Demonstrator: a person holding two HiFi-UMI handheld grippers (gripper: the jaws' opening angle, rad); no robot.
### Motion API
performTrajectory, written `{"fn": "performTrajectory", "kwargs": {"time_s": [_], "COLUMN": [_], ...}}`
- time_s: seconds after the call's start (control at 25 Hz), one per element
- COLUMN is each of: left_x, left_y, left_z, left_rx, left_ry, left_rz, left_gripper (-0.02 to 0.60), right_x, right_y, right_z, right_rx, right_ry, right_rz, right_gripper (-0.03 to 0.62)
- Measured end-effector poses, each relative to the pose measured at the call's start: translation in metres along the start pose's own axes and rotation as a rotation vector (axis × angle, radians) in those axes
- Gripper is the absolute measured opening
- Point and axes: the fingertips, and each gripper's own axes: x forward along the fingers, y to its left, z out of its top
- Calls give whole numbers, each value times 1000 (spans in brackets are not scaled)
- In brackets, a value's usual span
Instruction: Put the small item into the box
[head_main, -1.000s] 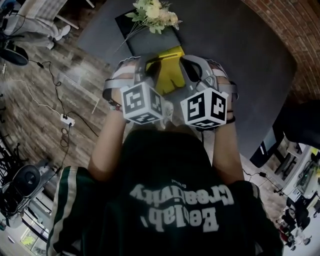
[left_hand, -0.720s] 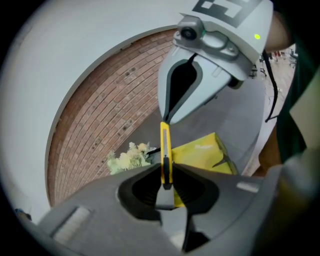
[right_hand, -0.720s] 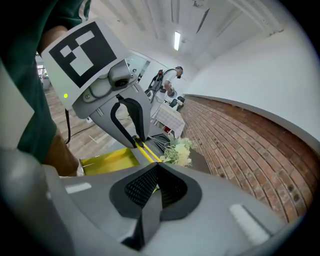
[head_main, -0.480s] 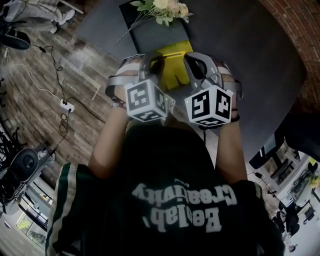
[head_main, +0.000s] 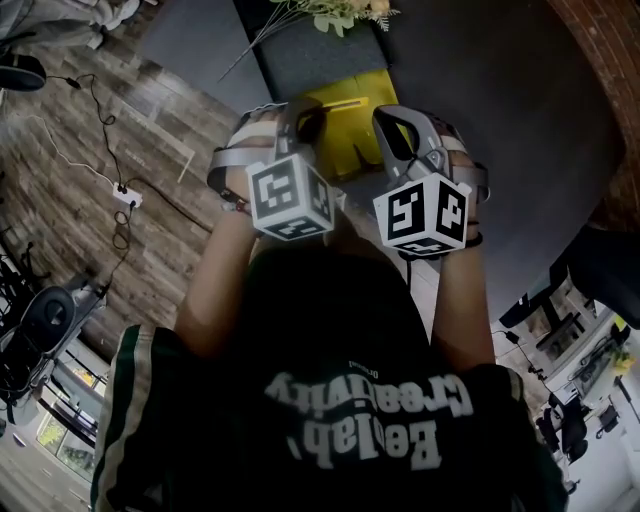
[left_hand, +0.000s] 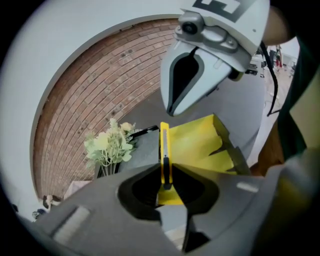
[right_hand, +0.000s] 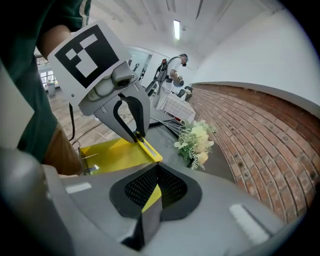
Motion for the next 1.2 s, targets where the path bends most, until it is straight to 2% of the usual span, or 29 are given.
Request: {"fn": "performTrajectory", "kwargs": {"time_s": [0.4,0.84,1.2], "left_x": [36,62,76], "left_y": [-9,-27,-42], "left_z": [-15,-23,-33], "left_rx": [-15,7,18], "left_ry": [21,53,95], "left_rz": [-60,-150,-196], "left_gripper": [69,69,69], "right_x": [32,47,52], "right_y": [13,15,19], "right_z": [-17,-32,-38], "right_rx": [5,25,20], "right_ry": [31,57,86], "right_rz": [72,88,103], "right_gripper": [6,6,6]}}
